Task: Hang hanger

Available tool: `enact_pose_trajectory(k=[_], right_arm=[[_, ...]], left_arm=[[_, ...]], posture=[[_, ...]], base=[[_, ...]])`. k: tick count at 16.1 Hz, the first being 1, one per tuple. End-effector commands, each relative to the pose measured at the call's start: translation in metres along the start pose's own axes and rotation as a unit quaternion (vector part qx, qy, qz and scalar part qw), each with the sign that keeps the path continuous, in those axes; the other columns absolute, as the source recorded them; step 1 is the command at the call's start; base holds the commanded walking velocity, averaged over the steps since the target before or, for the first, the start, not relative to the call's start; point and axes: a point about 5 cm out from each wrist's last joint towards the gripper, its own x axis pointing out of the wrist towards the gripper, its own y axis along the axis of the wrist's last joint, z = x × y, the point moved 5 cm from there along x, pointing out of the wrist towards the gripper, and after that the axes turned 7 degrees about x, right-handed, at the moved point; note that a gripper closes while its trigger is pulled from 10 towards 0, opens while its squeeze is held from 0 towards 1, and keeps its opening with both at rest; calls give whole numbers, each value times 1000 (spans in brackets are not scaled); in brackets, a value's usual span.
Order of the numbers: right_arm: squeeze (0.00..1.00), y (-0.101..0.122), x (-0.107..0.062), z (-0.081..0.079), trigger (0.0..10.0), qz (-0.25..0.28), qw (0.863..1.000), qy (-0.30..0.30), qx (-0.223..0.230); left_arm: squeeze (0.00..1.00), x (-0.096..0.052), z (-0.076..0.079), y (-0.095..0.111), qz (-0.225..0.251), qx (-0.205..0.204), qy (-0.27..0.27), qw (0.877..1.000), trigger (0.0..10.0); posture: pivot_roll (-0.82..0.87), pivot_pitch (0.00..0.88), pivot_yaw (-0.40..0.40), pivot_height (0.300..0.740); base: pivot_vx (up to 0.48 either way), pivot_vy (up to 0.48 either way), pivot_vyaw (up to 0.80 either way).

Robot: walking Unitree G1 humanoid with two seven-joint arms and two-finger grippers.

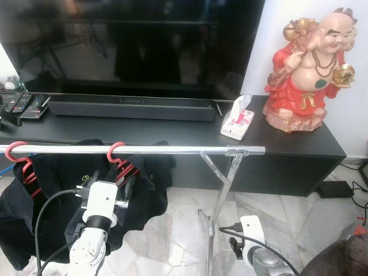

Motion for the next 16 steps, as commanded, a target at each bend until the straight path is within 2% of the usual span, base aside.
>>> enact_pose_trajectory(k=[1, 13, 16], right_arm=[[0, 4, 1, -1, 10000, 2, 1000, -1, -7], [0, -3, 0, -2, 10000, -3, 1000, 0, -7], [0, -3, 0, -1, 10000, -3, 1000, 0, -8]], left_arm=[[0, 0, 5, -2, -9, 9, -15, 1000, 10000], [0, 3, 7, -5, -16, 7, -15, 1000, 10000], [0, 4, 7, -5, -15, 5, -14, 1000, 10000]], posture=[[-72, 0, -25, 740], [-71, 0, -23, 740], [-70, 0, -24, 740]], base=[[0, 0, 0], [0, 0, 0], [-246, 0, 0]])
